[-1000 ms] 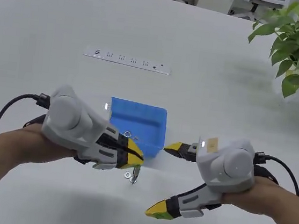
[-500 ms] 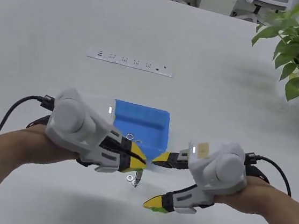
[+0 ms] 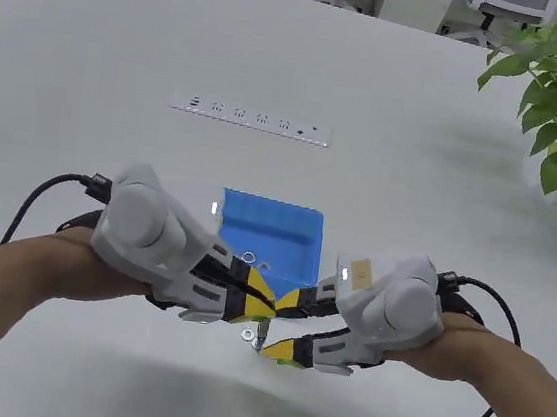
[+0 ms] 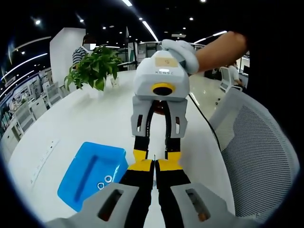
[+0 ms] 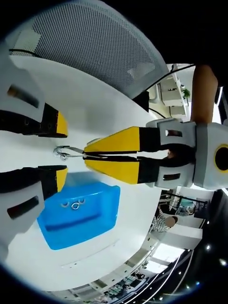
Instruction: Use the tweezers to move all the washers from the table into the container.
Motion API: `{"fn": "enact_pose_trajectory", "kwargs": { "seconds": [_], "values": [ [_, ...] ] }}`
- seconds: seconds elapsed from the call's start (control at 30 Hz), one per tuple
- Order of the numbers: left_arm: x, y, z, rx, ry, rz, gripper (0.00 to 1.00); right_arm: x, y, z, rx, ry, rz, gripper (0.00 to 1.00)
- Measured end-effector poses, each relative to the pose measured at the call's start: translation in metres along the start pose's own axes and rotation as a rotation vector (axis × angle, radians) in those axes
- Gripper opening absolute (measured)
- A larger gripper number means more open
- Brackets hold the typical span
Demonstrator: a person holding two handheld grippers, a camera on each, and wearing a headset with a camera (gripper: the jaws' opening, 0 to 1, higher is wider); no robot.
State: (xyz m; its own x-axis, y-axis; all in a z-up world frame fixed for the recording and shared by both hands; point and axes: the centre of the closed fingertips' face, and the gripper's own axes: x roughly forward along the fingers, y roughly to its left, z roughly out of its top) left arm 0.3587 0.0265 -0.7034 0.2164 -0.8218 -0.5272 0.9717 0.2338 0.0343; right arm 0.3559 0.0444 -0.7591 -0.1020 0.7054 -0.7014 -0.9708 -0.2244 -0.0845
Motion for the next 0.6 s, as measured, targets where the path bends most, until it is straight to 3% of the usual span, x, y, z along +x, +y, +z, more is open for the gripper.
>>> {"fn": "enact_pose_trajectory", "kwargs": {
  "seconds": [0.37,0.6],
  "values": [
    [-0.0004,0.0013,-0.0010,-0.002,0.008,-0.008,0.05,0.0073,0.0001,-0.0001,0.019,0.006,0.040,0.12],
    [0.0010,0.0008,0.0000,-0.011,0.004,-0.006,0.05,0.0069,0.0017,-0.0014,0.024,0.007,0.045,0.10]
  ]
}}
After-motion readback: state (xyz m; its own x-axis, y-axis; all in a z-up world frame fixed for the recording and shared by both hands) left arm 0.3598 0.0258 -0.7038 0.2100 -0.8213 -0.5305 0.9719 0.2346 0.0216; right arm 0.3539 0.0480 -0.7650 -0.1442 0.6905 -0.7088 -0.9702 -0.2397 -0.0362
